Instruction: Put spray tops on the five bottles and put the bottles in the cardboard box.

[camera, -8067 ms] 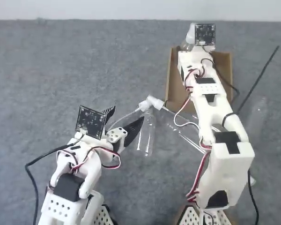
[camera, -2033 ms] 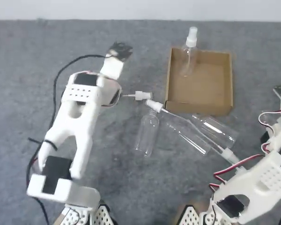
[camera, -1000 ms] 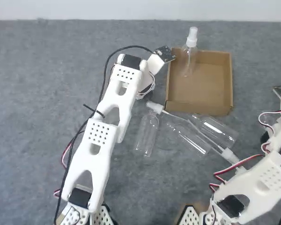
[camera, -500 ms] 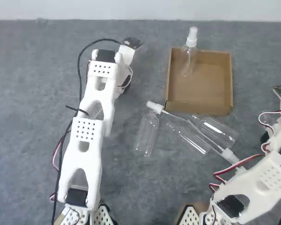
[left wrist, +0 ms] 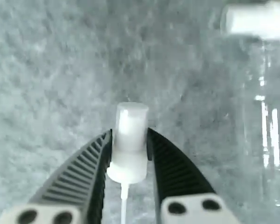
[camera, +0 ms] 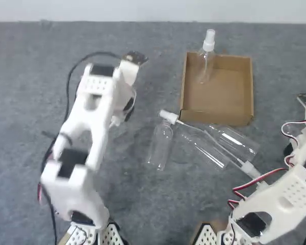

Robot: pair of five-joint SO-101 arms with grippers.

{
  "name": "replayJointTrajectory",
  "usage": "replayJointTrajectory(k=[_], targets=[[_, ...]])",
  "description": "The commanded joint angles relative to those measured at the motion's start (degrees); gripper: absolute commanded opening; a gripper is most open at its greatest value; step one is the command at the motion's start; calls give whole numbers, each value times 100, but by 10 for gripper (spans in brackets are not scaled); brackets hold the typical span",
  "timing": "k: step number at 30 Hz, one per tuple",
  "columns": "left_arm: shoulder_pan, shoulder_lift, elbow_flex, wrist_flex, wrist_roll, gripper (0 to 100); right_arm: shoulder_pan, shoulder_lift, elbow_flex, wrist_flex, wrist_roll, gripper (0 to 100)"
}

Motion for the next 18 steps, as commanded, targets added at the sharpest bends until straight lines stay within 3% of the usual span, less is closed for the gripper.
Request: replayJointTrajectory(k=[1,7,11,18], targets=[[26,-1952,2651,-1776,26,13,-13,-40,-9,75,62,13],[26,-2119,3582,-2321,422,110,-13,-40,-9,92,62,13],[-18,-1908,3336,-2277,255,162,-22,-40,-9,92,62,13],[26,-1837,2589,-2022,237,171,-13,-40,-9,92,62,13]])
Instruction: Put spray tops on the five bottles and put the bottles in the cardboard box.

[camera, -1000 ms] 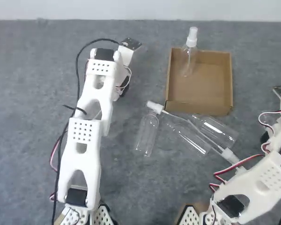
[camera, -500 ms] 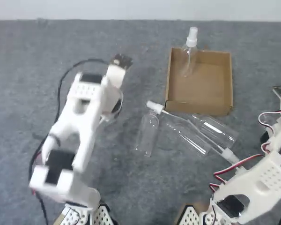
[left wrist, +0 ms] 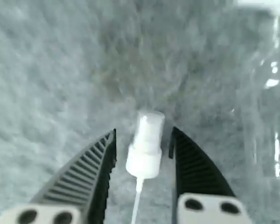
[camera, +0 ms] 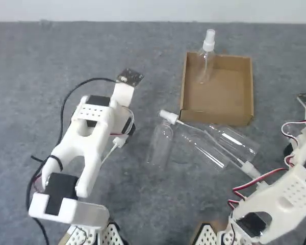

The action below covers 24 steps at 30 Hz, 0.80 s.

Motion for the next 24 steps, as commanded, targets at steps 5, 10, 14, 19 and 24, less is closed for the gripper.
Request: replayJointTrajectory(k=[5,10,14,19,24], targets=[[26,-88,-356,-176,-519,167,-13,-40,-9,92,62,13],[26,-88,198,-598,-941,166,-13,-40,-9,101,62,13],[26,-79,435,-888,-1081,166,-13,-40,0,101,53,13],[35,0,611,-1169,-1073,166,-22,-40,0,101,35,13],[53,624,295,-1152,-1073,132,-22,-40,0,101,35,13]])
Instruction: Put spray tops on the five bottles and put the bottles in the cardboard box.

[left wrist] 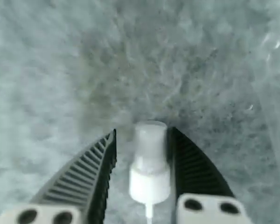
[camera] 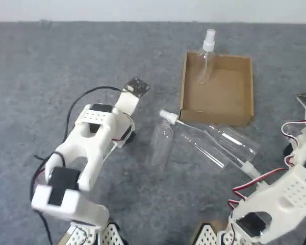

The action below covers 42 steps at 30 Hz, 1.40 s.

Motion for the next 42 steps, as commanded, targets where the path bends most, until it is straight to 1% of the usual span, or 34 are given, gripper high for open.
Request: replayJointTrajectory(k=[1,7,10,15,21,24,27,31,33,38,40,42], targets=[[35,246,-400,9,-53,116,-22,-40,0,84,44,13],[53,246,-400,62,-26,68,-13,-40,-9,84,53,13],[18,62,-391,70,255,25,-13,-57,-9,84,62,24],[123,-835,-391,659,695,12,-4,-101,-35,84,26,100],[264,-2013,-382,1125,1459,12,-22,-110,-35,92,-53,148],[431,-2426,-215,1204,1653,12,-48,-180,-62,101,-360,197],[695,-2637,180,1196,1670,12,-66,-409,-70,391,-396,275],[826,-2822,699,818,1688,12,-338,-866,-70,760,-422,366],[809,-2892,866,686,1688,12,-523,-1095,-105,884,-431,358],[835,-3033,1191,536,1688,12,-901,-1288,-844,1218,-721,270],[818,-3033,1288,440,1688,12,-936,-1130,-1284,1429,-598,248],[809,-3033,1341,404,1679,12,-919,-875,-1758,1763,-387,247]])
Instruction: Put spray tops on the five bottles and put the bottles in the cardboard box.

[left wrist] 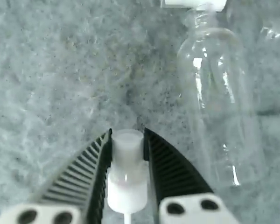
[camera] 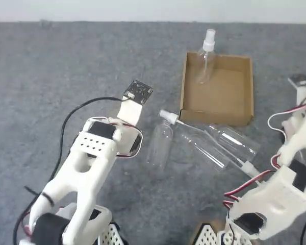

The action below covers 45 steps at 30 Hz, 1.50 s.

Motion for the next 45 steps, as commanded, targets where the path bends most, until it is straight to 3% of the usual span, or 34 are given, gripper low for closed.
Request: replayJointTrajectory(k=[1,14,25,33,41,45], targets=[[0,-308,40,-229,53,12,-48,66,-1116,576,264,247],[18,-264,40,-229,44,12,154,2000,-3270,954,316,246],[44,-264,40,-229,44,12,470,2615,-3376,971,316,240],[35,-264,40,-237,44,12,505,2756,-3385,971,316,71],[44,-264,40,-237,44,12,470,2290,-3464,1675,273,24],[44,-273,40,-237,44,12,541,2158,-3464,1754,-580,9]])
